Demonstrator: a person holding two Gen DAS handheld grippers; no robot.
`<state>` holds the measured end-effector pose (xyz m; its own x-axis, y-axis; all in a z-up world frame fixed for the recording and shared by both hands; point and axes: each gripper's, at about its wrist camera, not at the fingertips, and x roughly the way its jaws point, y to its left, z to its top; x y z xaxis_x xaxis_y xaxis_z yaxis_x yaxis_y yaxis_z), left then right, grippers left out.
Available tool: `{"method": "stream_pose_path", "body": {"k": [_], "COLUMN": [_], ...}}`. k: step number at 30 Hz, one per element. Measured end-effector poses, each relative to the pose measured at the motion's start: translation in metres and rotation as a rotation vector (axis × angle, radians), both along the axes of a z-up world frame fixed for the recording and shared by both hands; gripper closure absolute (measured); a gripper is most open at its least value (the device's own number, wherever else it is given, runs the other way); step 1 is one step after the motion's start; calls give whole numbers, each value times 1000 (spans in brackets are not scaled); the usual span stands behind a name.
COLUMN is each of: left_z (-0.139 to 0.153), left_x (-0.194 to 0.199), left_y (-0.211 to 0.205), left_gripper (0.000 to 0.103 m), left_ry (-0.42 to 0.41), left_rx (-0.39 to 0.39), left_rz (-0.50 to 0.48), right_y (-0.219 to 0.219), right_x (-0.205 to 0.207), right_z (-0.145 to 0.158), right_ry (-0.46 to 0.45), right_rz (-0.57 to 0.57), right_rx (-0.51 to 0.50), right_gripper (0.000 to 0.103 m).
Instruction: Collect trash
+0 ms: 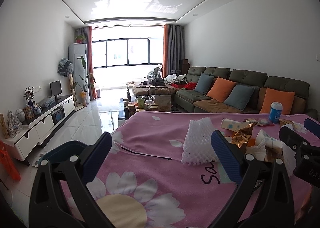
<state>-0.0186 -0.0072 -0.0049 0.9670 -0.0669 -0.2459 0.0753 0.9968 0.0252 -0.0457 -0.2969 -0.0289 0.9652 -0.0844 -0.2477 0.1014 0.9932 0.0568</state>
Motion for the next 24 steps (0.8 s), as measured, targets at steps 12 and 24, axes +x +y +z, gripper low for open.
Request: {"method": "stream_pose_path", "body": {"k": [12, 24], "left_z": [0, -1], "left_x": [-3, -2], "left_y": [2, -4], "left_gripper": [5, 5], "left_ry": [-14, 13], "left_rx": [-2, 2], "left_rz": [-7, -71], "right_y": [-1, -11], "right_x": [-1, 4], "right_z": [1, -1], "right_ry": [-3, 24], "right_rz": [-4, -16], "right_rx": [-3, -4], "right_gripper": [7, 7]}}
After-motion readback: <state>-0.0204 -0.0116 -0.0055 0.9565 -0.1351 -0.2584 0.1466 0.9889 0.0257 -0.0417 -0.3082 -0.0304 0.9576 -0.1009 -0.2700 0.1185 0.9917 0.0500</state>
